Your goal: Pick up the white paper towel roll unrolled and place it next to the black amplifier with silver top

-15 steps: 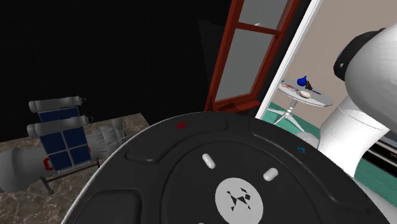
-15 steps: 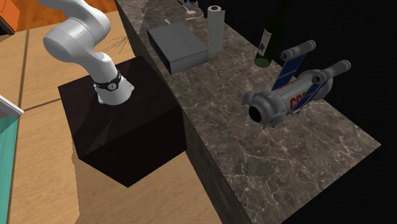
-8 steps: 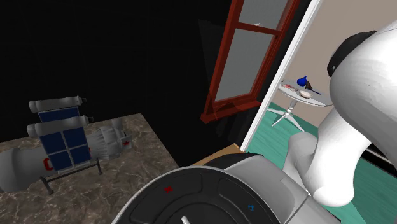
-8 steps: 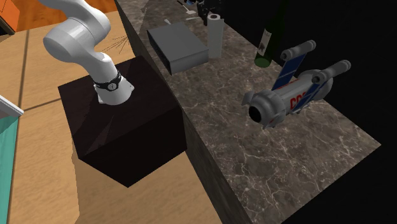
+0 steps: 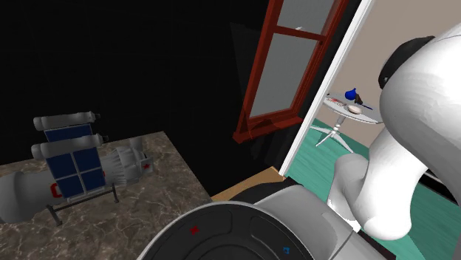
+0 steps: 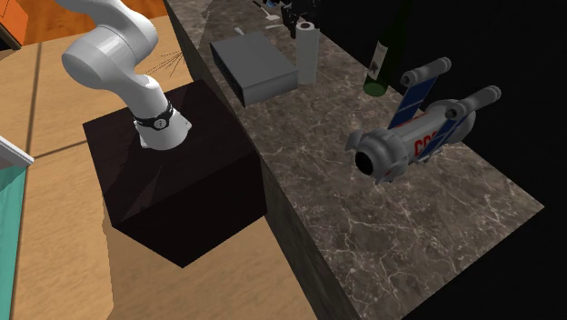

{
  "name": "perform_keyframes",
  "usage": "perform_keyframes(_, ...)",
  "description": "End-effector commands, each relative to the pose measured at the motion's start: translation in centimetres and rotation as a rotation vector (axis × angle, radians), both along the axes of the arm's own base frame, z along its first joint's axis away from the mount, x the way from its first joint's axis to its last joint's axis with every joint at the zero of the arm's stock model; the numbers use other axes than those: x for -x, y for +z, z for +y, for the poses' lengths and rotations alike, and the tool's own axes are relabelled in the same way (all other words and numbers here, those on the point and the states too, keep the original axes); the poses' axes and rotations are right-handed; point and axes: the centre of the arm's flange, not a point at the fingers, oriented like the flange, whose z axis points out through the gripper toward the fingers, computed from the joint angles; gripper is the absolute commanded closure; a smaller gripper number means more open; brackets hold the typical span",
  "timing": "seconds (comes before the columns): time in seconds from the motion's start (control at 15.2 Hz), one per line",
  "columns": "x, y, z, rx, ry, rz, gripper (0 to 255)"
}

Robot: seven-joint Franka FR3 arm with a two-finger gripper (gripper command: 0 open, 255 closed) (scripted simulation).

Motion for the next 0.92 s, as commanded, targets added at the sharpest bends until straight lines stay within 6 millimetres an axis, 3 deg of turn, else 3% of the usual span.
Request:
perform_keyframes(0.0,0.0,0.0,0.0,0.0,0.0,0.0,0)
perform_keyframes(0.33,0.0,0.0,0.0,0.0,0.0,0.0,0)
perform_keyframes(0.59,0.1,5.0,-0.2,0.0,0.0,0.0,0)
perform_keyframes(0.86,0.1,5.0,-0.2,0.0,0.0,0.0,0)
